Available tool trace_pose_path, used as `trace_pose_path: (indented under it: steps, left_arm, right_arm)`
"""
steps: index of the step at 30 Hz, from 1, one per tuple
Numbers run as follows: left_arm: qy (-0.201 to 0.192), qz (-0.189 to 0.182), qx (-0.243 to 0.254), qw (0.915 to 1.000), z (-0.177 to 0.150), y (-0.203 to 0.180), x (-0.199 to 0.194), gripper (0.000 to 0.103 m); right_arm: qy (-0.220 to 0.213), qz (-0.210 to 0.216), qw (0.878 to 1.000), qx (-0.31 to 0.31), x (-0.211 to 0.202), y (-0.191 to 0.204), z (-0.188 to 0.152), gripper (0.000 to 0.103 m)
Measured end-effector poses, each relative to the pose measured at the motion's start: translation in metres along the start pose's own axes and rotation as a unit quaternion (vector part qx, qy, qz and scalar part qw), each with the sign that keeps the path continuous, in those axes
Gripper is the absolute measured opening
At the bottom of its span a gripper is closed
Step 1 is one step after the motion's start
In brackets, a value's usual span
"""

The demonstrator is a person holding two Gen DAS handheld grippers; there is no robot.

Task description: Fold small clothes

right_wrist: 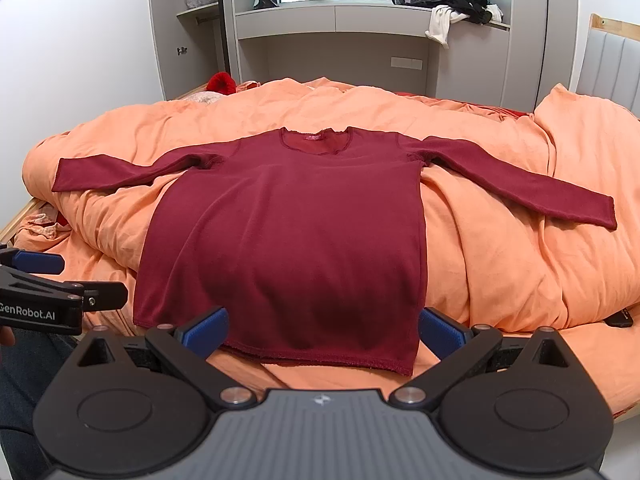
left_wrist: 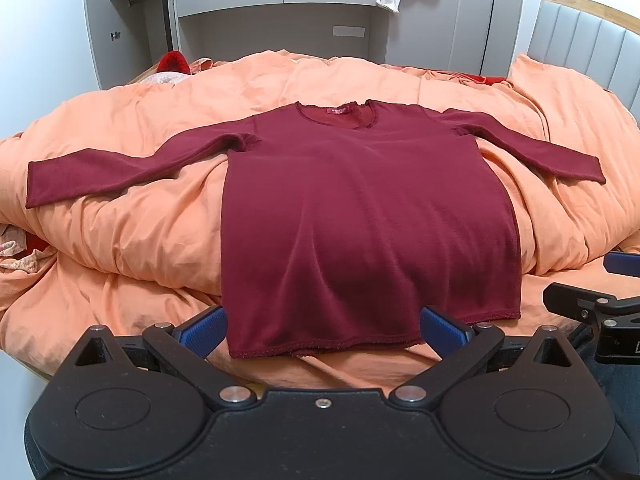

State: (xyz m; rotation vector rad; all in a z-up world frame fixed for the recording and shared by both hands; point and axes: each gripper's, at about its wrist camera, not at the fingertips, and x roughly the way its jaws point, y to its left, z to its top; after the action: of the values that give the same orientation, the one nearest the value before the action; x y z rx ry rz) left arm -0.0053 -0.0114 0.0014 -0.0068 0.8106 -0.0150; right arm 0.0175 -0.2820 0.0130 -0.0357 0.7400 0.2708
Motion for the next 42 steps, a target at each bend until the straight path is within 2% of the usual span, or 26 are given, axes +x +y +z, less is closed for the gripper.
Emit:
trace_pose_path:
  steps: [11,18,28,32,36,39,42]
  left_arm:
    - [0.01,0.006,0.005,0.9999,-0.001,-0.002,0.009,0.102]
    - [0.01,0.004,0.021,0.9997,0.014,-0.016,0.028,0.102]
    - [0.005,0.001,0.051,0.9987,0.043,-0.048,0.058,0.102]
    - [-0.005,-0.008,0.06,0.9982,0.052,-0.06,0.059,0.102]
    - [0.007,-0.019,0.048,0.9986,0.051,-0.06,0.063,0.102]
    - [0.007,-0.005,0.051,0.9987,0.051,-0.059,0.063,0.102]
    - [0.004,0.007,0.048,0.9988,0.054,-0.056,0.061,0.102]
  right_arm:
    - [0.004,0.0,1.0,0.01,0.005,-0.005,-0.005,0.103]
    - [-0.003,-0.008,1.0,0.029,0.015,-0.024,-0.003,0.103]
    - [-0.039,-0.063,0.997,0.035,0.035,-0.071,0.013,0.103]
    - [-0.066,-0.098,0.993,0.029,0.057,-0.104,0.029,0.103]
    - [-0.087,-0.138,0.986,0.031,0.094,-0.15,0.04,0.103]
    - [-0.066,-0.176,0.981,0.039,0.13,-0.189,0.045,0.103]
    - [-0.046,-0.2,0.977,0.062,0.159,-0.226,0.045,0.096]
